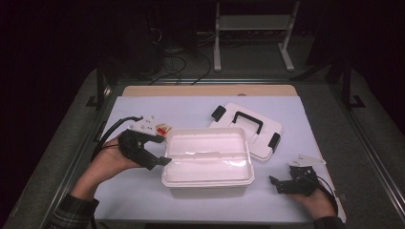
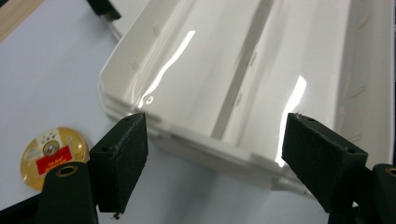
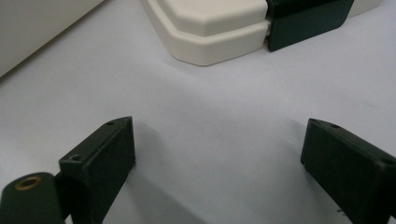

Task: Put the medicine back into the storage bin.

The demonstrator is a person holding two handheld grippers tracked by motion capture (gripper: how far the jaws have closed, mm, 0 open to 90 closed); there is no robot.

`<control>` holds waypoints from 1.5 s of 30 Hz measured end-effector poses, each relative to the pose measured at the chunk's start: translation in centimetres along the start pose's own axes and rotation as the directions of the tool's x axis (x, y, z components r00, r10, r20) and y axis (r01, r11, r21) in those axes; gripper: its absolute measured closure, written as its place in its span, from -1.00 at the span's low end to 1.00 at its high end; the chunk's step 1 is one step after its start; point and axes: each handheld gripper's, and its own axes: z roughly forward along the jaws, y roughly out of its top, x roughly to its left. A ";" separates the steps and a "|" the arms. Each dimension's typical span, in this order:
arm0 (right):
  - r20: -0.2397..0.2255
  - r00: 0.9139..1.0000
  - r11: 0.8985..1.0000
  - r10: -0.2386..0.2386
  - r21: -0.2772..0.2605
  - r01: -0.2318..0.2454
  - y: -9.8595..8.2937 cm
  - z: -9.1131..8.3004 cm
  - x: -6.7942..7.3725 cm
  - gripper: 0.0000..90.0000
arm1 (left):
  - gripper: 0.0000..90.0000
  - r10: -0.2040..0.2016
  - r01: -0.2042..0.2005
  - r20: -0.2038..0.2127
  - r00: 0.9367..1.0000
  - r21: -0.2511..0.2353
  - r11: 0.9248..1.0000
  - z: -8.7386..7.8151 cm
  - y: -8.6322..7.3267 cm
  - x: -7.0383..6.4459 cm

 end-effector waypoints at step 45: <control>-0.004 1.000 1.000 0.005 0.001 -0.005 0.0 0.0 0.0 -0.79 | 0.28 0.196 -0.226 0.151 0.969 0.219 0.949 8.4 9.6 -2.0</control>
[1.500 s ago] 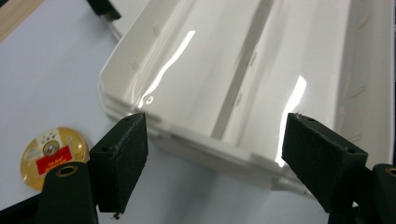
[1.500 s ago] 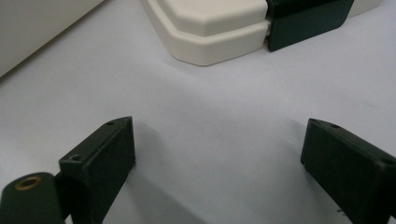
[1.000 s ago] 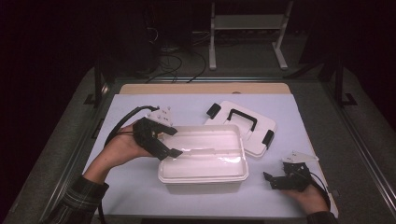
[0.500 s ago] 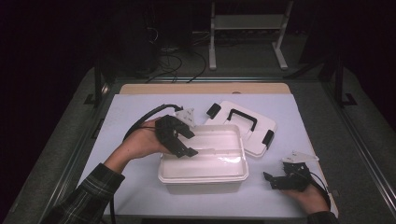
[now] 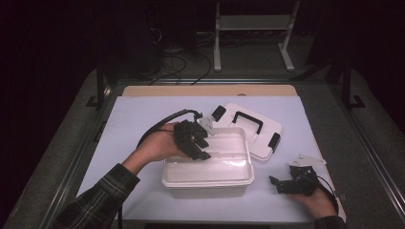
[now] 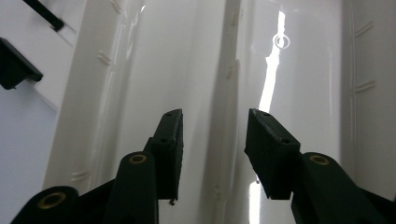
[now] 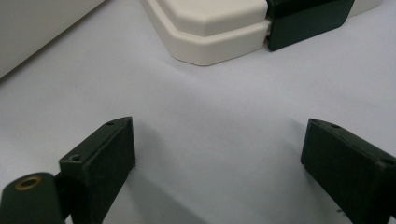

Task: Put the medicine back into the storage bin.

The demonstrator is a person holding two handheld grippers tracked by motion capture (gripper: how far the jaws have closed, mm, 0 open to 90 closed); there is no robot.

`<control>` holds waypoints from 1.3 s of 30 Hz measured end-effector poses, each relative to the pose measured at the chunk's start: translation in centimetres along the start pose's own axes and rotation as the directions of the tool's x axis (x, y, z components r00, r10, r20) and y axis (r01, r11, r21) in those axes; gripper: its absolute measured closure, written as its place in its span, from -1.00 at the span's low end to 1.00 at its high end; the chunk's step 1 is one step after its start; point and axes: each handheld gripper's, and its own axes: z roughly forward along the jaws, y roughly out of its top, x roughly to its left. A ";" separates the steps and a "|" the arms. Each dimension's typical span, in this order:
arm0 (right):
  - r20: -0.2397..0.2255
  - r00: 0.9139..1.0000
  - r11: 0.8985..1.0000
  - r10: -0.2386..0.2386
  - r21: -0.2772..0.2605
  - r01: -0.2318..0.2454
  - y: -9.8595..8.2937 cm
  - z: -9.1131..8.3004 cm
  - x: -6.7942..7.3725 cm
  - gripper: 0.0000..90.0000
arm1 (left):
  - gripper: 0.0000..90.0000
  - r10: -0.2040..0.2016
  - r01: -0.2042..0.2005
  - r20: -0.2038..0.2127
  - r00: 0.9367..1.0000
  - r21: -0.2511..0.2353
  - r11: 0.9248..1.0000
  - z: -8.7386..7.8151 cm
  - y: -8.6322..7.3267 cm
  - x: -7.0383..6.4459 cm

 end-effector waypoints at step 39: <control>0.000 1.000 1.000 0.000 0.000 0.000 0.0 0.0 0.0 -0.79 | 0.98 0.061 -0.060 -0.005 0.998 0.074 0.995 0.6 1.7 -0.8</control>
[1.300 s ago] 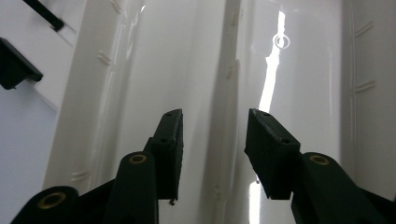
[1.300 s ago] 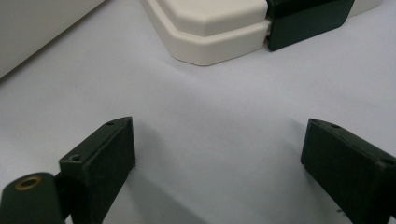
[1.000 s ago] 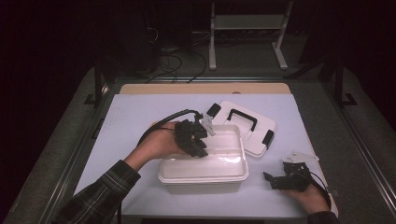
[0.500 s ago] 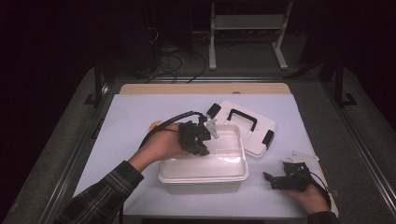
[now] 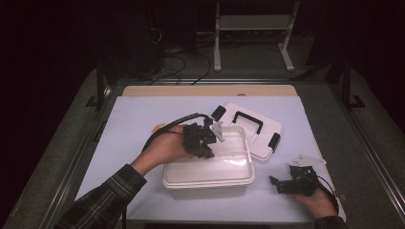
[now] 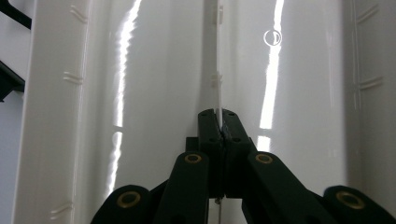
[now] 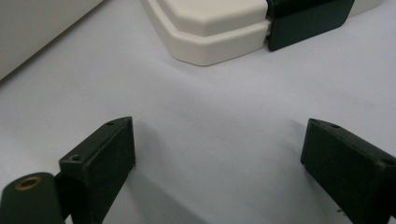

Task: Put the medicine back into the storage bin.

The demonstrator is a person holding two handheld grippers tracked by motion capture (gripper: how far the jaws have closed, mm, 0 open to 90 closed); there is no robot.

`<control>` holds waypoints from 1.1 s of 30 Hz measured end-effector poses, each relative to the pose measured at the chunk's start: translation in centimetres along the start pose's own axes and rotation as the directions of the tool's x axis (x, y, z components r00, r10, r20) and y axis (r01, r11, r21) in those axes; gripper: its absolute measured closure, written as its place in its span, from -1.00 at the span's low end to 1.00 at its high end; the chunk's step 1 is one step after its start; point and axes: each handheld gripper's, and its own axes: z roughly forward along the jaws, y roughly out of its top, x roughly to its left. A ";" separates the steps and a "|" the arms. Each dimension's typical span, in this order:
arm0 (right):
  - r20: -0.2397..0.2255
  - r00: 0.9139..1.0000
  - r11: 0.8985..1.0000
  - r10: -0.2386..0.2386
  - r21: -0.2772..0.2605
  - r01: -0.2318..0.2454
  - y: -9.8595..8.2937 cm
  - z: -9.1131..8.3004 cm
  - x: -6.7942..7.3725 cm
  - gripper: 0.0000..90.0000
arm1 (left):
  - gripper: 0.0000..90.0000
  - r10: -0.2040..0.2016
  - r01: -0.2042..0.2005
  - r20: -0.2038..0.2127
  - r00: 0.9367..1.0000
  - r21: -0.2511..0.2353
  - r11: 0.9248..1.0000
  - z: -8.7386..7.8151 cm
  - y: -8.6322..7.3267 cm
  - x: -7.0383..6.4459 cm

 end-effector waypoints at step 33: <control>-0.001 1.000 1.000 -0.003 -0.002 0.003 0.0 0.0 0.0 -0.79 | 0.98 -0.175 0.167 -0.091 0.980 -0.089 0.982 -8.8 -7.1 1.0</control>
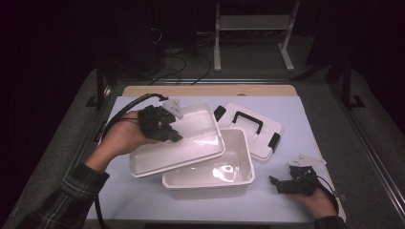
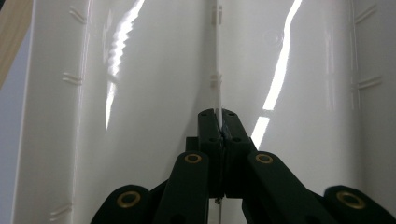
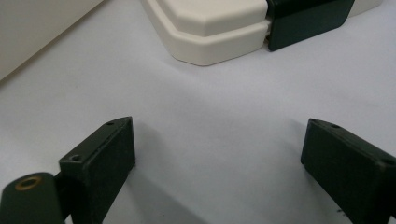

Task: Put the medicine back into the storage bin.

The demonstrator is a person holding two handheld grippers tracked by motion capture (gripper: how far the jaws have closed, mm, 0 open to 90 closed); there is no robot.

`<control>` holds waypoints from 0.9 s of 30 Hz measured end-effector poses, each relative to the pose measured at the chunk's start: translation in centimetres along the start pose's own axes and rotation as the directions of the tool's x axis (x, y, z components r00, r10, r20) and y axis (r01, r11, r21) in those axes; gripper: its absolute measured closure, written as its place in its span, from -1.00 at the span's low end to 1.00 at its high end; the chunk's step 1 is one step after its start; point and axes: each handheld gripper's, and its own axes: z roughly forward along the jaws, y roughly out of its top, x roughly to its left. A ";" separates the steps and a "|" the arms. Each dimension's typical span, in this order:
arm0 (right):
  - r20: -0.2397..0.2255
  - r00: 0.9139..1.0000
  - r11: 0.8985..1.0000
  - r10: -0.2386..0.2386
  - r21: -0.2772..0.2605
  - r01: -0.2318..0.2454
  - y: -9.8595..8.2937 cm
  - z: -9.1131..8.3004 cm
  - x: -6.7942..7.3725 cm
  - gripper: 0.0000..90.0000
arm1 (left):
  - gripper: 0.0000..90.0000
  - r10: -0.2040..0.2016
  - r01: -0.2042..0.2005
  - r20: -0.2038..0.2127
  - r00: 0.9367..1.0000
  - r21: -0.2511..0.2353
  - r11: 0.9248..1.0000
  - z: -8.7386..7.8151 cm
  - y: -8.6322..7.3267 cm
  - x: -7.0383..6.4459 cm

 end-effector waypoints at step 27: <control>0.001 1.000 1.000 0.003 0.001 -0.003 0.0 0.0 0.0 -0.79 | 0.98 -0.299 0.301 -0.113 0.948 0.003 0.954 -3.1 -14.2 1.9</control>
